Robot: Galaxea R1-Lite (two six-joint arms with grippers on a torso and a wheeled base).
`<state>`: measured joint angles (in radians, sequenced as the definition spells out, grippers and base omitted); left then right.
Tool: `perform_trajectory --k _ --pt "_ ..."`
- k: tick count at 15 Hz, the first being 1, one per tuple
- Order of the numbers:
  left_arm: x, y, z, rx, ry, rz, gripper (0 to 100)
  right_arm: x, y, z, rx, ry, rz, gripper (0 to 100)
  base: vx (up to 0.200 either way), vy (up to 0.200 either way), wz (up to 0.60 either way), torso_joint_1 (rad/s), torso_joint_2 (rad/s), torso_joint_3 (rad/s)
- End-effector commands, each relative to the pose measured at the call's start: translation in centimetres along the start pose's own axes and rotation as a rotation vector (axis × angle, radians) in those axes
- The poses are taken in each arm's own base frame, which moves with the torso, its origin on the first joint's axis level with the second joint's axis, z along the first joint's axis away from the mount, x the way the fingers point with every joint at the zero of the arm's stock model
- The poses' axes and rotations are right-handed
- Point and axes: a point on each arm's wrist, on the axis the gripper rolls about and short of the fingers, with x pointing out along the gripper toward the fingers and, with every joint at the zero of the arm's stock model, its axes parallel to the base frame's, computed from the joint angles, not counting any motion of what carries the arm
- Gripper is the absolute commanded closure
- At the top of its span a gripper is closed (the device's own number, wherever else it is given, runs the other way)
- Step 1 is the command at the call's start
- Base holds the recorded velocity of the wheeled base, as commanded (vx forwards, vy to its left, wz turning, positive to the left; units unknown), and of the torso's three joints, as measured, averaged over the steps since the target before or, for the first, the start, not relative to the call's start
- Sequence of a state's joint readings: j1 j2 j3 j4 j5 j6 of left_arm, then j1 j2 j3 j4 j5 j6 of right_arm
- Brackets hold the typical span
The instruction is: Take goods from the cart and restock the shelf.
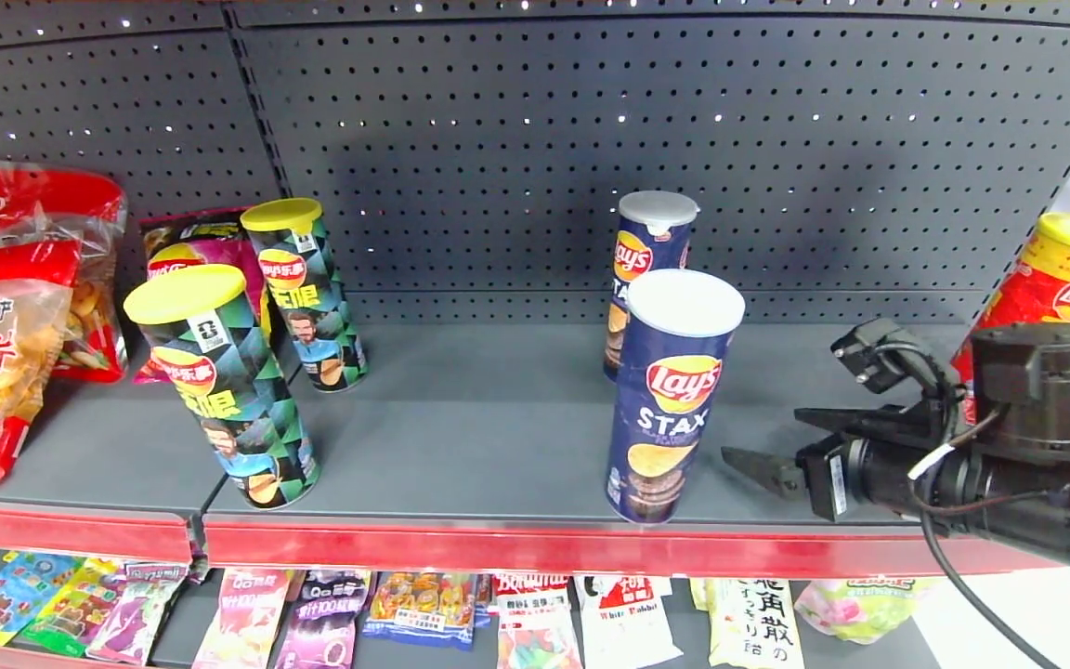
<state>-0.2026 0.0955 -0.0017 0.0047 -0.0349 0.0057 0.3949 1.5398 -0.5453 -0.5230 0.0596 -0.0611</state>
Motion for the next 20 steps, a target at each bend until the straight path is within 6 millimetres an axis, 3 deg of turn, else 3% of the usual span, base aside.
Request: perform_trajectory --k 1,9,20 --pt "0.0 0.0 0.0 0.0 0.003 0.0 0 1.7 0.1 -0.9 -0.013 0.061 -0.002 0 0.0 0.0 0.0 0.0 0.0 0.0" --pt "0.0 0.0 0.0 0.0 0.003 0.0 0 2.9 0.2 -0.4 -0.058 0.062 0.005 0 0.0 0.0 0.0 0.0 0.0 0.0" --pt "0.0 0.0 0.0 0.0 0.003 0.0 0 3.5 2.1 0.3 -0.091 0.046 0.067 0 0.0 0.0 0.0 0.0 0.0 0.0"
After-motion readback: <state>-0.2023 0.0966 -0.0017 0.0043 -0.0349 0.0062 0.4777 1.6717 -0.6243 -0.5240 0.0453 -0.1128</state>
